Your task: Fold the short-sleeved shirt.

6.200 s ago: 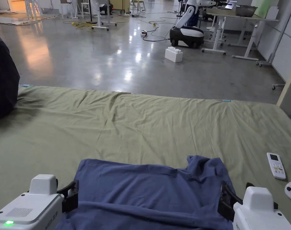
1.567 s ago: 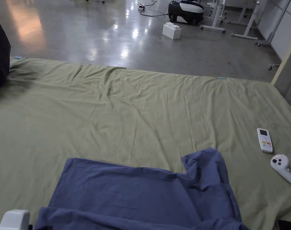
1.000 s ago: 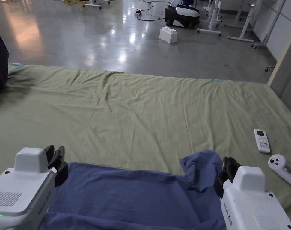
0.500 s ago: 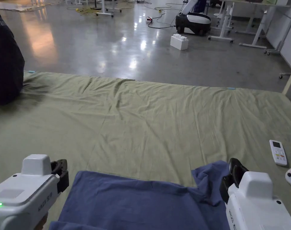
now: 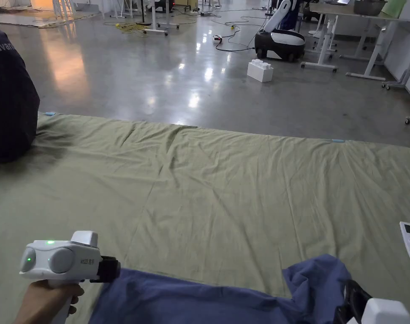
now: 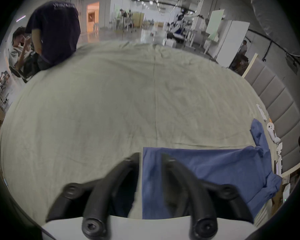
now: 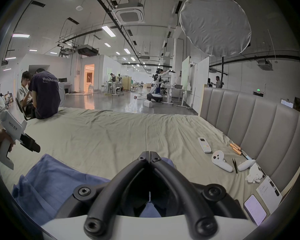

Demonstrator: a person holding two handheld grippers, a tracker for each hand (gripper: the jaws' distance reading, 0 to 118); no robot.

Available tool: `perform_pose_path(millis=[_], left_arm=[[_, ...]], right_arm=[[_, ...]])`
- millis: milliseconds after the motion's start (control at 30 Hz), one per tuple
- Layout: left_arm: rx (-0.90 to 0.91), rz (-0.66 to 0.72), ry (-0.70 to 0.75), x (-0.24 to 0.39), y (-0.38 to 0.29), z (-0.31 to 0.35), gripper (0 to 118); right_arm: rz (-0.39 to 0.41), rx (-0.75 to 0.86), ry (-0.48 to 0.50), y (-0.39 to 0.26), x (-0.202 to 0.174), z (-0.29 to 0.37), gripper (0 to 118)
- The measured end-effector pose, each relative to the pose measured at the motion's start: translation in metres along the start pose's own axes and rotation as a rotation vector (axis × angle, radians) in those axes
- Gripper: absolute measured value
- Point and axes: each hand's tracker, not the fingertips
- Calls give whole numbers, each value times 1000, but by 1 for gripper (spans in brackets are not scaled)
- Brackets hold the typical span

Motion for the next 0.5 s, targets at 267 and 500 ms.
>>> perform_pose_path(millis=[267, 500], left_arm=[[-92, -91, 68, 22, 0, -37, 72], [-24, -211, 86, 36, 1, -37, 39]], right_arm=[[-19, -99, -16, -21, 12, -9, 0], [-70, -180, -62, -26, 29, -25, 1]])
